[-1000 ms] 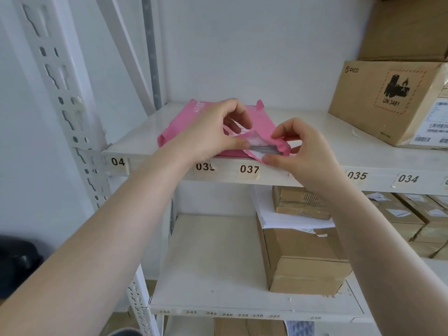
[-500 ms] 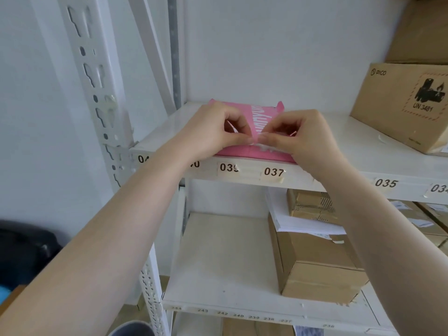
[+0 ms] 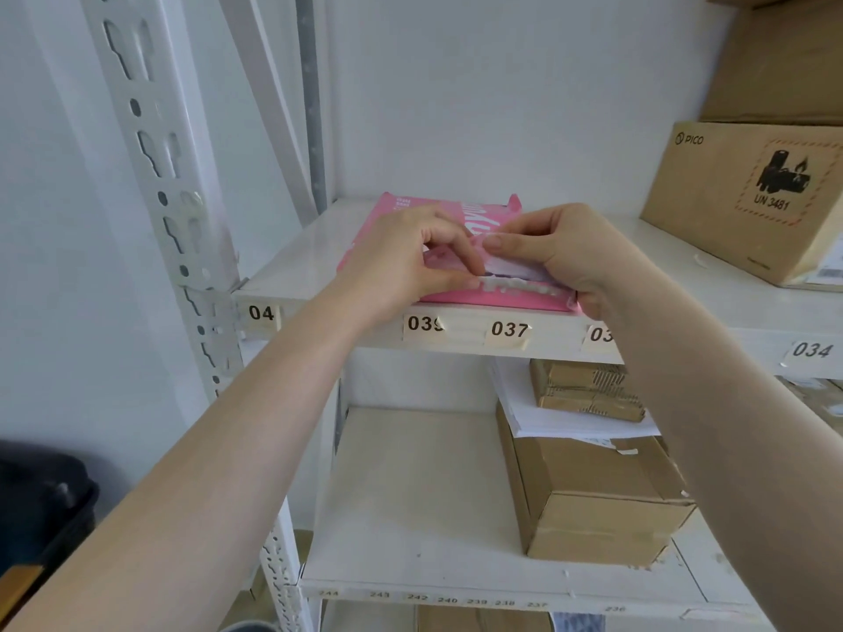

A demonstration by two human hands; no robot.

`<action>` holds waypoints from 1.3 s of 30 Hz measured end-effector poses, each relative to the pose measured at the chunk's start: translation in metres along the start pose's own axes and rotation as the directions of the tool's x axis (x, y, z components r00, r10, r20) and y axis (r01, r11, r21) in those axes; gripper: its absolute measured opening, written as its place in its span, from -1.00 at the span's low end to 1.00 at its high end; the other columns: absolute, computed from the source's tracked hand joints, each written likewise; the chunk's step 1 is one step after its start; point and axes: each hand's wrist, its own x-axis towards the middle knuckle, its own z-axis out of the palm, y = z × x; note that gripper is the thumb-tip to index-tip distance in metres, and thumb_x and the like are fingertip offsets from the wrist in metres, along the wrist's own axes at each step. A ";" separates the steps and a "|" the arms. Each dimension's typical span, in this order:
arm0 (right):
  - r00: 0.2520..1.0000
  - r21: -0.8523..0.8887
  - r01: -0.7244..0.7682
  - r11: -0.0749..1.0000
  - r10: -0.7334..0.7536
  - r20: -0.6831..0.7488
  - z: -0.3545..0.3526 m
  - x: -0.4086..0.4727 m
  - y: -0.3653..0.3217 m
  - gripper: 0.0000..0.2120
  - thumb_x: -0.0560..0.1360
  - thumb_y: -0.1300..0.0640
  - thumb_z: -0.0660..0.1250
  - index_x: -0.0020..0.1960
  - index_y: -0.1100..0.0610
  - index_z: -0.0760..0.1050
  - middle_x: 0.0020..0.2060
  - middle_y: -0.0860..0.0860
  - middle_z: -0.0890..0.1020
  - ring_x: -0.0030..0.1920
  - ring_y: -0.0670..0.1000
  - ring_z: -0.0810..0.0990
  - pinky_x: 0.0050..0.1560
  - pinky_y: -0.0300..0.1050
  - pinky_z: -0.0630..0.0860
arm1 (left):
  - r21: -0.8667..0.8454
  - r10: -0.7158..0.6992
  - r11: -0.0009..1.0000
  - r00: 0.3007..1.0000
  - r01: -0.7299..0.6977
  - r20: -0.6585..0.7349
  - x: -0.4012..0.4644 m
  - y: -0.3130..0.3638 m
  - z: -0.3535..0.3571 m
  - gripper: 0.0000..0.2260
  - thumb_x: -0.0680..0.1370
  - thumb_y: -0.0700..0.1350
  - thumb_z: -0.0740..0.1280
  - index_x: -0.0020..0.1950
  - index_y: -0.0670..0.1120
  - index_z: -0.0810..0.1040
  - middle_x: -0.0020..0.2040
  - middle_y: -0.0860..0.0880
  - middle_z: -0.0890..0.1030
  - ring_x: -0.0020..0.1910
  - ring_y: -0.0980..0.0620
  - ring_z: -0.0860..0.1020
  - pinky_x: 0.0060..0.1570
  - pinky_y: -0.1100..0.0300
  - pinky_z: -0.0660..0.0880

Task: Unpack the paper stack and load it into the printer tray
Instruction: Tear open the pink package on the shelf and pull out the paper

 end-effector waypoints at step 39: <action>0.946 -0.633 0.259 0.729 -0.325 0.013 0.043 -0.016 -0.002 -0.49 0.22 -0.29 0.43 0.09 -0.08 0.53 -0.07 -0.12 0.60 0.00 -0.02 0.53 -0.11 -0.08 0.45 | -0.217 -0.290 0.932 0.956 0.292 0.042 -0.030 -0.008 -0.045 -0.75 0.41 -0.26 0.46 0.06 -0.06 0.66 -0.36 -0.10 0.32 -0.41 0.15 0.39 -0.39 0.41 0.45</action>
